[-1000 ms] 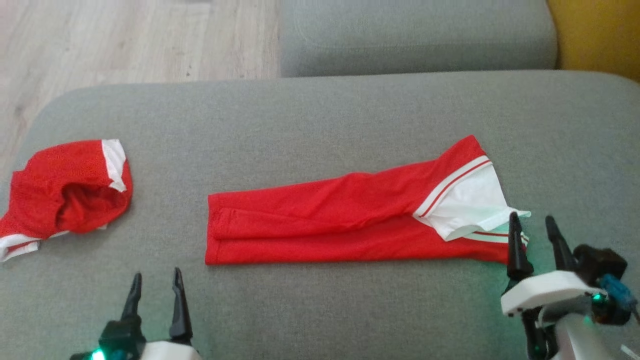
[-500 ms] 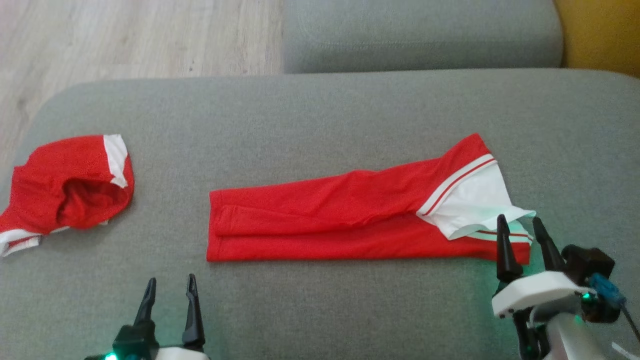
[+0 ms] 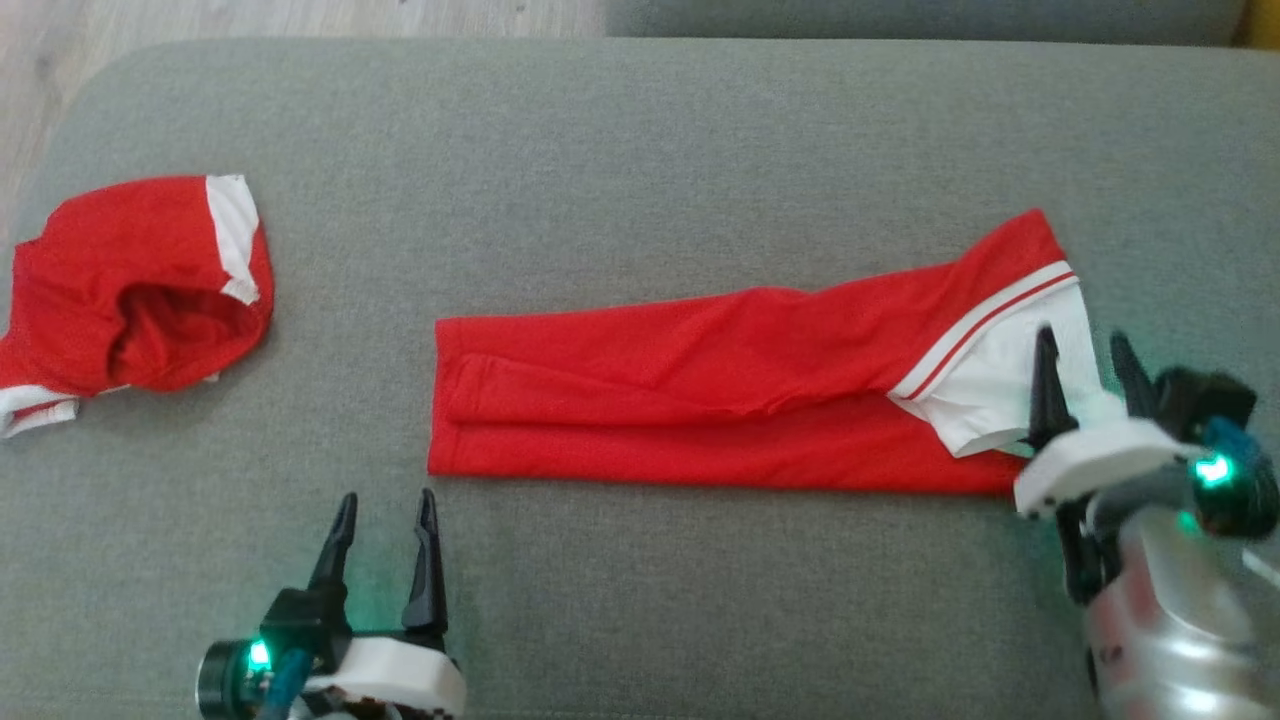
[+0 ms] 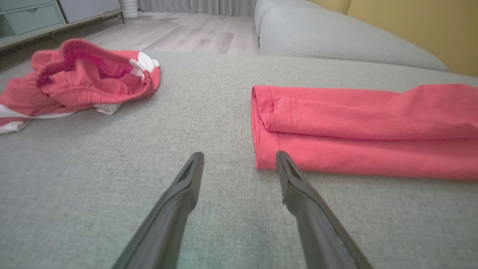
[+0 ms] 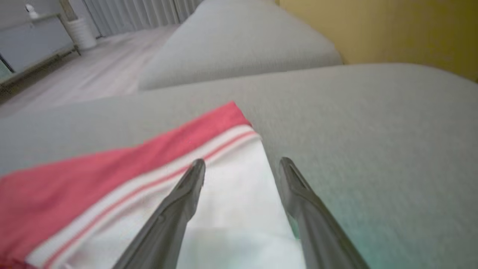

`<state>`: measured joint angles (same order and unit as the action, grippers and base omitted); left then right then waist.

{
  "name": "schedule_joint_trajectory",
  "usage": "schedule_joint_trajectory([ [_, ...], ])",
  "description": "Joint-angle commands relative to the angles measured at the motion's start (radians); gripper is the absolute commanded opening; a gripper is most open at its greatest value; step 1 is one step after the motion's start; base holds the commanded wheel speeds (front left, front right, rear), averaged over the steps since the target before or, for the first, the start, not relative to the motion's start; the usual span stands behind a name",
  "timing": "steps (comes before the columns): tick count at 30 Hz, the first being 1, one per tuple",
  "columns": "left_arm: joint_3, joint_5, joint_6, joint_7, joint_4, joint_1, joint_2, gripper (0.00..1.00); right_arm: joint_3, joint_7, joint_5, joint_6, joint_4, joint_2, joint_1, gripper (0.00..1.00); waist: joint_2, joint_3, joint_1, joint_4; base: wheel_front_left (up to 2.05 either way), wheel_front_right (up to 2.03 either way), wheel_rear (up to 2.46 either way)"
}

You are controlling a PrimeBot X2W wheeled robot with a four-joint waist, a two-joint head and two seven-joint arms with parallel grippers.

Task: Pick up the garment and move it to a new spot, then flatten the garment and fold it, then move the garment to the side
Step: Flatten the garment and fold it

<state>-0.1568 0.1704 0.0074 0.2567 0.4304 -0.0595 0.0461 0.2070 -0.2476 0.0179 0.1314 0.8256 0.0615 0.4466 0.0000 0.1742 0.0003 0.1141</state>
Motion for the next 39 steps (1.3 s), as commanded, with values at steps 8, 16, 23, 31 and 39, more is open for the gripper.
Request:
schedule_joint_trajectory([
  [8,0.028,0.034,-0.010,0.005,0.001,-0.053,0.004,1.00,0.035,0.000,-0.015,-0.001,0.172,0.002,0.037,1.00,0.0000,0.021,-0.0003,0.011,0.00,0.00,0.00],
  [16,0.029,0.020,-0.015,0.005,0.007,-0.062,0.004,1.00,-0.090,0.002,0.133,-0.001,0.281,-0.010,0.066,0.58,0.0000,0.023,-0.0003,0.009,0.00,0.00,0.00],
  [23,0.027,0.015,-0.015,0.005,0.007,-0.052,0.004,1.00,-0.186,0.006,0.256,-0.001,0.294,-0.008,0.057,0.00,0.0000,-0.003,-0.0003,0.007,0.00,0.00,0.00],
  [31,0.024,0.017,-0.018,0.005,-0.001,-0.024,0.004,1.00,-0.163,-0.014,0.283,-0.001,0.107,0.069,0.037,0.00,0.0000,-0.056,-0.0003,-0.014,0.00,0.00,0.00],
  [39,-0.036,0.034,-0.021,0.005,0.005,-0.015,0.004,1.00,-0.431,-0.014,0.384,-0.001,-0.157,0.001,-0.024,0.00,0.0000,-0.082,-0.0003,0.033,0.00,0.00,0.00],
])
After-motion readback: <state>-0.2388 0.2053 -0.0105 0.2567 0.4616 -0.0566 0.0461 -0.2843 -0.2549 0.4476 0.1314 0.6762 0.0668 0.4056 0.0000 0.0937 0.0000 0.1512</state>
